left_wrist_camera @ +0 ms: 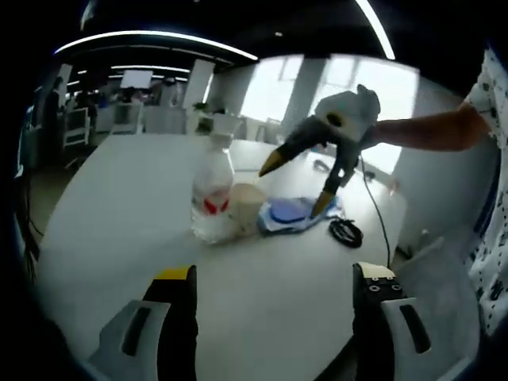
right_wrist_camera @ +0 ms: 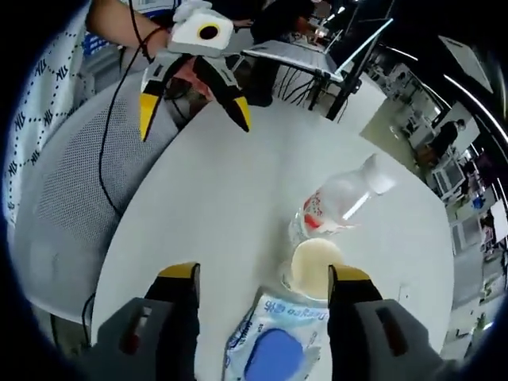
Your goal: Arrange the tabletop items into an orderly group along one side of the table until the central work area is clear of visible clutter.
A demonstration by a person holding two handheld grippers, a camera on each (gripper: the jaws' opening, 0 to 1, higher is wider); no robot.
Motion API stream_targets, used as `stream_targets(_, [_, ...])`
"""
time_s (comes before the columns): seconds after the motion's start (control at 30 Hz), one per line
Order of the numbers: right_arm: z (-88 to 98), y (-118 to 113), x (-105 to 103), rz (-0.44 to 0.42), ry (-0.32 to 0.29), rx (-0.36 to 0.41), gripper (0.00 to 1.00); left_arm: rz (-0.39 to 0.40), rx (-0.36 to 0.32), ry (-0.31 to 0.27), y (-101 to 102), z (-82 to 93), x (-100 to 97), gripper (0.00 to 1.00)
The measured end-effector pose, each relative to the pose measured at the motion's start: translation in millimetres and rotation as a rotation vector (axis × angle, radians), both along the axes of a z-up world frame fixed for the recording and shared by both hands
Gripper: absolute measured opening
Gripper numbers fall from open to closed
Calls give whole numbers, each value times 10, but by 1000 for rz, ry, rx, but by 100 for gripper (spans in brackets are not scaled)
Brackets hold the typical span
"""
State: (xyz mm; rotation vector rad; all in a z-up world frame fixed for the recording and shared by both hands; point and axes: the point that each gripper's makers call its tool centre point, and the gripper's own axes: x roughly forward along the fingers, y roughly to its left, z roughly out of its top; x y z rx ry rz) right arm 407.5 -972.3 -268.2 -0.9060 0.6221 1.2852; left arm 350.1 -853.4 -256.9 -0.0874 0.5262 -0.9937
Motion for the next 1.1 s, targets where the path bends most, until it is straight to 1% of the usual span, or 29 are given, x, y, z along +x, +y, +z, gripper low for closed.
stream_targets(0.3, [196, -130, -198, -111, -11, 92, 69, -29, 19, -23, -62, 81, -37, 78])
stream_targets(0.43, [274, -207, -239, -152, -17, 123, 70, -39, 24, -36, -94, 139, -43, 78])
stream_targets(0.53, [359, -261, -259, -188, -30, 161, 72, -47, 24, -49, -128, 187, -45, 78])
stream_targets(0.6, [383, -308, -259, -211, -31, 169, 73, -52, 27, -52, -145, 202, -40, 79])
stream_targets(0.63, [424, -334, -258, -227, -42, 189, 73, -57, 28, -59, -157, 217, -41, 79])
stream_targets(0.73, [499, -411, -275, -268, -47, 224, 74, -69, 30, -69, -198, 258, -53, 79])
stream_targets(0.83, [559, -497, -328, -294, -53, 239, 74, -77, 30, -76, -231, 282, -70, 80])
stream_targets(1.1, [611, -705, -473, -359, -65, 261, 75, -96, 32, -97, -286, 334, -110, 81])
